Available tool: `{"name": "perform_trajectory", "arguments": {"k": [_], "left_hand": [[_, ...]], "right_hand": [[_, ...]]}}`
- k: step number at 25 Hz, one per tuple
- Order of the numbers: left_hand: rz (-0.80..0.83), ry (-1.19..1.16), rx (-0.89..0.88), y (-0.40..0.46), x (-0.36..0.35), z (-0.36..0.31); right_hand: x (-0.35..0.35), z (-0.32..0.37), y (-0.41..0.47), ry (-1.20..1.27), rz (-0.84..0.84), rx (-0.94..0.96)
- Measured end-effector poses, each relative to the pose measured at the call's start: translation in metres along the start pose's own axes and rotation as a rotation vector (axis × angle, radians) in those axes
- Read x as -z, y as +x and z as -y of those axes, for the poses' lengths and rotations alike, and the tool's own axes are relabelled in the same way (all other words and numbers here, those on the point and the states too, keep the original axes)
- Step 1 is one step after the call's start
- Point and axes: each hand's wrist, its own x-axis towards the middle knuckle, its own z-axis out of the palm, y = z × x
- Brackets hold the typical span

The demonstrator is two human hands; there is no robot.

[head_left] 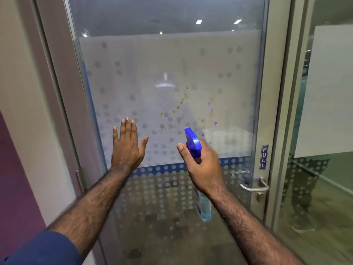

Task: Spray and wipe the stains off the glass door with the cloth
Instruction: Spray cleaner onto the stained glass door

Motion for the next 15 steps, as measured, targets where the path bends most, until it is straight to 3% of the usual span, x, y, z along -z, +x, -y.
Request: {"name": "perform_trajectory", "arguments": {"k": [4, 10, 15], "left_hand": [[-0.009, -0.028, -0.036, -0.013, -0.001, -0.004], [-0.031, -0.011, -0.045, -0.022, 0.003, -0.003], [-0.017, -0.027, -0.028, -0.036, 0.003, -0.008]], "right_hand": [[0.003, 0.001, -0.016, 0.071, 0.016, -0.088], [0.014, -0.003, -0.038, -0.077, -0.040, -0.027], [0.022, -0.011, -0.063, 0.034, 0.079, -0.094]]}}
